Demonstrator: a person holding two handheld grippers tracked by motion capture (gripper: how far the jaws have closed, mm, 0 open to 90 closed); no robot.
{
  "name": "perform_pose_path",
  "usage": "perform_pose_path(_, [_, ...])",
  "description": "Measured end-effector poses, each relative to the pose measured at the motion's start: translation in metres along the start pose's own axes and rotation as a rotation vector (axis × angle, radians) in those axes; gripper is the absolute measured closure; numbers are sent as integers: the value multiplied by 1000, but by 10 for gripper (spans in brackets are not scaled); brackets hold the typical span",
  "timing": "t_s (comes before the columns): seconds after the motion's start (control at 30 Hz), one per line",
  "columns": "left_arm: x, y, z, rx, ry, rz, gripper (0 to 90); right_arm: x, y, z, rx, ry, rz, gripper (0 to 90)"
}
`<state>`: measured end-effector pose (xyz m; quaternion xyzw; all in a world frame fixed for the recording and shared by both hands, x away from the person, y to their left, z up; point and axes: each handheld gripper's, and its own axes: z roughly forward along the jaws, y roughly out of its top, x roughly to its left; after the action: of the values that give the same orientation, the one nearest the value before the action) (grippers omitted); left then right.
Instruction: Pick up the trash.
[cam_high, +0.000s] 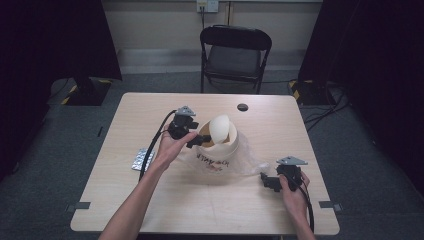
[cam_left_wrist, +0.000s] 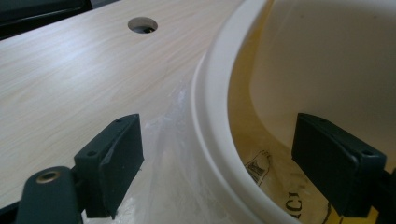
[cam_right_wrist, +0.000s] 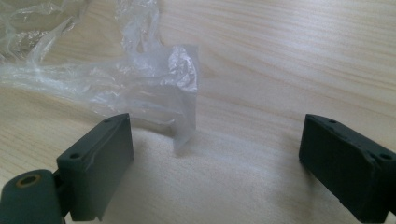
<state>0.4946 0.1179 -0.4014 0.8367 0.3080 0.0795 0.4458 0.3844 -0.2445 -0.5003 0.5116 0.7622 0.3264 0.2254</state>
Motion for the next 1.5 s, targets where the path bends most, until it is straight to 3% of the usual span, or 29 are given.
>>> perform_pose_path(0.07, [-1,0,3,20,2,7,165,0,0,0,0,0,0,90])
perform_pose_path(0.2, [-2,3,1,-15,4,12,179,0,0,0,0,-1,0,90])
perform_pose_path(0.3, [5,4,-17,-98,-4,-38,183,0,0,0,0,1,-1,90])
perform_pose_path(0.37, [7,4,-25,-100,21,-37,182,0,0,0,1,0,1,90])
perform_pose_path(0.53, [11,-2,-39,-111,29,-41,175,0,0,0,0,0,0,90])
perform_pose_path(0.6, [12,-3,-45,-115,39,-24,174,0,0,0,0,1,-1,90])
perform_pose_path(0.73, [17,-10,-62,-136,72,-38,176,0,0,0,0,1,0,90])
perform_pose_path(0.87, [26,-29,-80,-140,111,-56,178,0,0,0,0,0,0,90])
perform_pose_path(1.07, [33,-53,-93,-124,134,-83,180,0,0,0,0,1,-1,90])
perform_pose_path(1.1, [32,-59,-97,-63,197,-20,179,0,0,0,0,1,0,89])
perform_pose_path(1.13, [32,-59,-97,-63,197,-20,178,0,0,0,0,1,-1,89])
perform_pose_path(1.17, [32,-70,-99,-97,156,-71,178,0,0,0,0,0,0,90])
perform_pose_path(1.27, [34,-80,-101,-82,152,-93,178,0,0,0,1,1,0,90])
perform_pose_path(1.3, [36,-89,-102,-48,178,-95,177,0,0,0,1,1,0,90])
perform_pose_path(1.4, [40,-100,-105,-46,188,-118,168,0,0,0,1,1,1,90])
perform_pose_path(1.43, [42,-111,-109,-40,214,-138,168,0,0,0,1,1,0,89])
perform_pose_path(1.5, [44,-117,-111,-37,227,-143,168,0,0,0,1,1,0,90])
